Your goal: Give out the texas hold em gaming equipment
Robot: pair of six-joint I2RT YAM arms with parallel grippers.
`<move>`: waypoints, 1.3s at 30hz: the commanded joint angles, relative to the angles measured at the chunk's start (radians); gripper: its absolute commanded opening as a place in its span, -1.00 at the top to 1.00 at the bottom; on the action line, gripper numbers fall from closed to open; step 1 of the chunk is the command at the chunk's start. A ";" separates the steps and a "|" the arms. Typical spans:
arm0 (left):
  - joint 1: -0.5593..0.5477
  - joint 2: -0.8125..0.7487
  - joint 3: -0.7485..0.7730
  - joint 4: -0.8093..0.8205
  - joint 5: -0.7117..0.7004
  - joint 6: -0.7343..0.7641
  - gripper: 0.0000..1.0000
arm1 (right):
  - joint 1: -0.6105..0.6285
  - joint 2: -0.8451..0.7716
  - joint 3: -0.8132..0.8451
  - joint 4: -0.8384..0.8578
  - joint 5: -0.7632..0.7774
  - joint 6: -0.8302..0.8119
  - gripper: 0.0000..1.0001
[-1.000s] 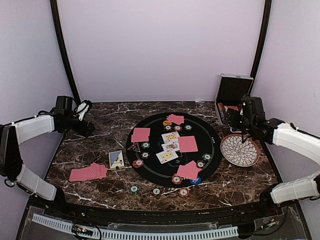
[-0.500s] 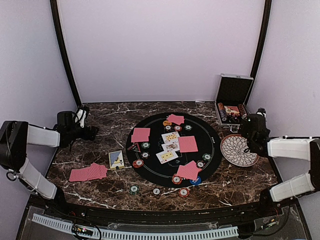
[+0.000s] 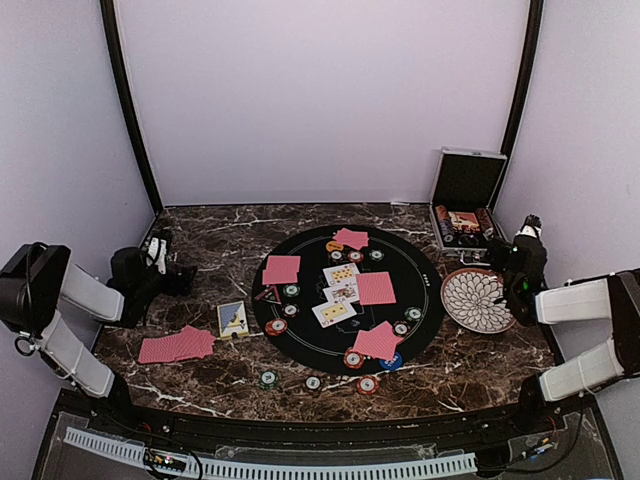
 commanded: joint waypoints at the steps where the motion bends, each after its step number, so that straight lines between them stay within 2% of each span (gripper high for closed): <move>1: 0.005 -0.002 -0.080 0.276 -0.037 -0.024 -0.98 | -0.014 -0.021 -0.094 0.157 -0.055 -0.023 -0.97; 3: 0.005 0.031 -0.136 0.414 -0.040 -0.025 -0.98 | -0.014 0.003 -0.175 0.328 -0.042 -0.021 -0.97; 7: 0.005 0.031 -0.147 0.422 -0.030 -0.022 -0.98 | -0.017 -0.008 -0.198 0.355 -0.061 -0.025 -0.97; 11: 0.005 0.028 -0.145 0.415 -0.040 -0.025 -0.98 | -0.023 -0.007 -0.186 0.328 -0.076 -0.020 -0.97; 16: 0.005 0.036 -0.145 0.432 -0.055 -0.031 -0.97 | -0.024 0.012 -0.167 0.331 -0.207 -0.085 -0.97; 23: 0.005 0.034 -0.152 0.443 -0.100 -0.047 -0.98 | -0.024 0.054 -0.112 0.274 -0.264 -0.122 -0.97; 26: 0.005 0.037 -0.128 0.398 -0.113 -0.052 -0.97 | -0.023 0.007 -0.119 0.266 -0.293 -0.181 -0.97; 30: 0.005 0.038 -0.126 0.397 -0.114 -0.054 -0.98 | -0.033 -0.011 -0.247 0.520 -0.182 -0.228 -0.97; 37: 0.005 0.035 -0.126 0.392 -0.117 -0.055 -0.97 | -0.056 0.253 -0.251 0.809 -0.230 -0.225 -0.97; 38: 0.005 0.035 -0.127 0.393 -0.118 -0.054 -0.97 | -0.055 0.274 -0.238 0.802 -0.231 -0.232 -0.97; 39: 0.005 0.036 -0.128 0.395 -0.117 -0.055 -0.98 | -0.063 0.234 -0.211 0.684 -0.238 -0.215 -0.97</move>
